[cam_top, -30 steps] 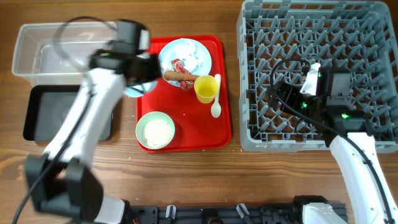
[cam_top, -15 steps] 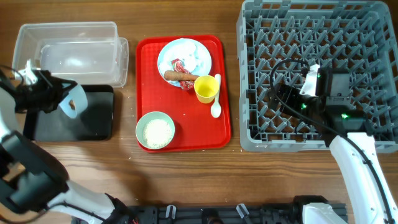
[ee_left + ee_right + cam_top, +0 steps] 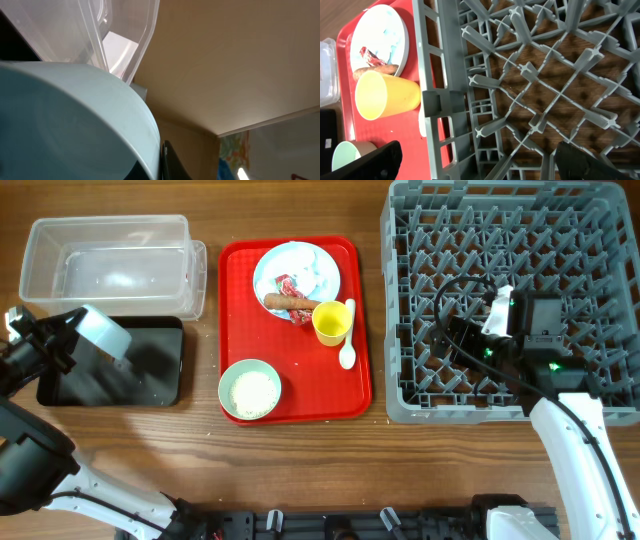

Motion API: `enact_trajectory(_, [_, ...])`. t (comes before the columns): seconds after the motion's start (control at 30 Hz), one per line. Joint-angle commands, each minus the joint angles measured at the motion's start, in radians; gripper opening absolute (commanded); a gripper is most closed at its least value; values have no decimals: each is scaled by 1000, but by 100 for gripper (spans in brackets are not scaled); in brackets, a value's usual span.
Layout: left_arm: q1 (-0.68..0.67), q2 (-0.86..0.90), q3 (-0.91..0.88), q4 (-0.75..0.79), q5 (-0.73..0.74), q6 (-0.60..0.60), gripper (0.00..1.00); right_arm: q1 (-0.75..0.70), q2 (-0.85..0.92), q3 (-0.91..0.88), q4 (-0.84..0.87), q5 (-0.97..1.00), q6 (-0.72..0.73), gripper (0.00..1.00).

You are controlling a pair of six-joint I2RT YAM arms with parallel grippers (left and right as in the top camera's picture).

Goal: Sort waste into correct bins and load items into the dishwasher rack
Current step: 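Carry the blue bowl left and tip the scrap onto the black tray, then return the emptied blue bowl to the red tray with the left gripper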

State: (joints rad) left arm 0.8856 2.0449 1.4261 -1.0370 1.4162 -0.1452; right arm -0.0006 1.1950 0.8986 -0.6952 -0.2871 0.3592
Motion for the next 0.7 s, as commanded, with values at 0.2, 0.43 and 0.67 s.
enact_trajectory(0.2, [-61,-61,2,-37,24,-16,4,6,8,16,2,10,8,100])
enact_trajectory(0.43, [-356,-446,3,89,-354,-32,4,6,8,16,25,10,8,100])
enact_trajectory(0.67, [-962,-533,0,183,-1268,64,4,6,8,16,29,10,8,100])
